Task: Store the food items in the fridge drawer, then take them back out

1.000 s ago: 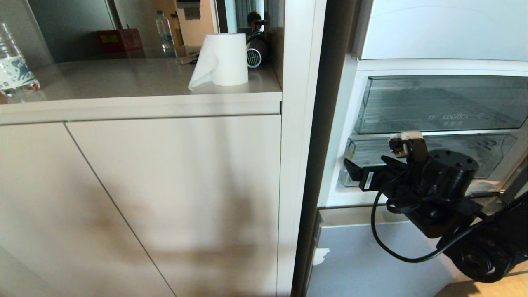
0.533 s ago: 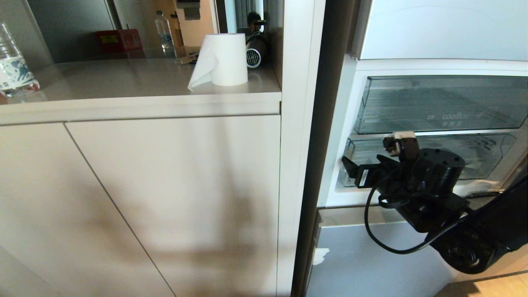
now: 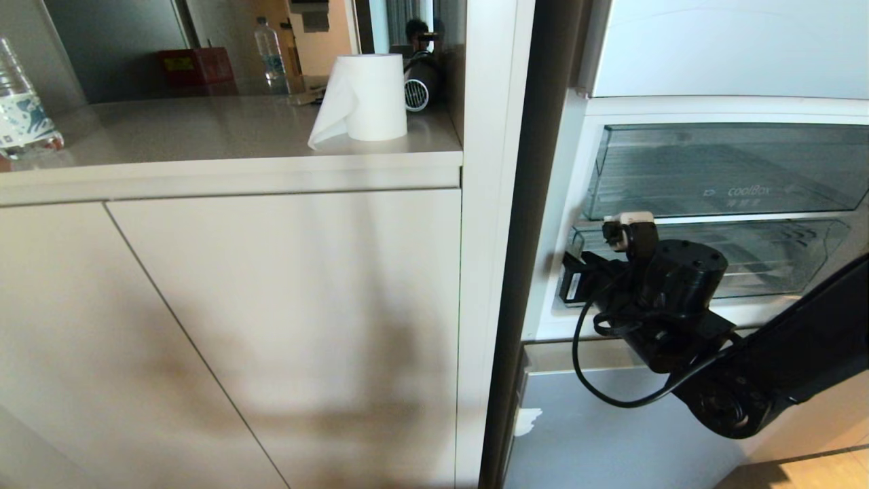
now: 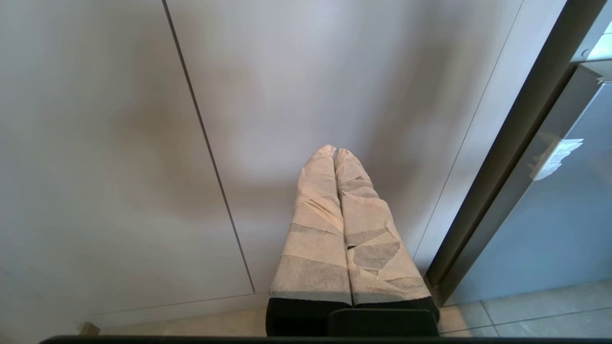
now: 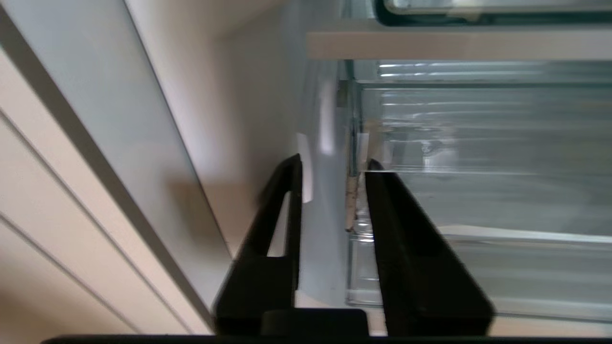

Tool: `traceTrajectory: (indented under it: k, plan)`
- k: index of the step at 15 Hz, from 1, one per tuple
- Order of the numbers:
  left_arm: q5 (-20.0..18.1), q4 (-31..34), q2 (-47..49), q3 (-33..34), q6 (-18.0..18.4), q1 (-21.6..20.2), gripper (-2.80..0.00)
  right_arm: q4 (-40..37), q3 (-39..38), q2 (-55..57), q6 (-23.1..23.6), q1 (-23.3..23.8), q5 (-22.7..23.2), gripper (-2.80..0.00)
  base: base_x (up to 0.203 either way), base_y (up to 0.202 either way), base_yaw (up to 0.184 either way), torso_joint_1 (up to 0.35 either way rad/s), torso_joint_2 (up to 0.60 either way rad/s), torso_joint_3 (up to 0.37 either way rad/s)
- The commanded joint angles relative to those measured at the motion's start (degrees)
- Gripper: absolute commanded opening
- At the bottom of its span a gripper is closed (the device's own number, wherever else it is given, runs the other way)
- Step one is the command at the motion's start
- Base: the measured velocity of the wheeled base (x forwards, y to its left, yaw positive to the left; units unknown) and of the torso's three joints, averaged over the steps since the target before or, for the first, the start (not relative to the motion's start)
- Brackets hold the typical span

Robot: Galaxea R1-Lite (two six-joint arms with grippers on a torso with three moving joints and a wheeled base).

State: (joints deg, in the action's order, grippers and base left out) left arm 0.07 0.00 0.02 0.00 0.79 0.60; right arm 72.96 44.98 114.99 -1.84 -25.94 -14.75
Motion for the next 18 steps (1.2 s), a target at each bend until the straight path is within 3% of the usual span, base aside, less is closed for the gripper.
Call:
traceTrajectory:
  k: [1, 10, 18]
  plan:
    - [0.0, 0.0, 0.0, 0.0, 0.0, -0.1, -2.80, 0.5, -0.2, -0.3, 0.0, -0.9, 0.3, -2.80, 0.000, 0.000, 0.000, 0.000, 0.00, 0.000]
    - [0.0, 0.0, 0.0, 0.0, 0.0, 0.0, -2.80, 0.8, -8.6, -7.4, -0.3, -3.3, -1.7, -2.80, 0.000, 0.000, 0.000, 0.000, 0.00, 0.000]
    - [0.0, 0.0, 0.0, 0.0, 0.0, -0.1, -2.80, 0.8, -24.5, -19.8, 0.2, -7.9, -5.5, -2.80, 0.000, 0.000, 0.000, 0.000, 0.00, 0.000]
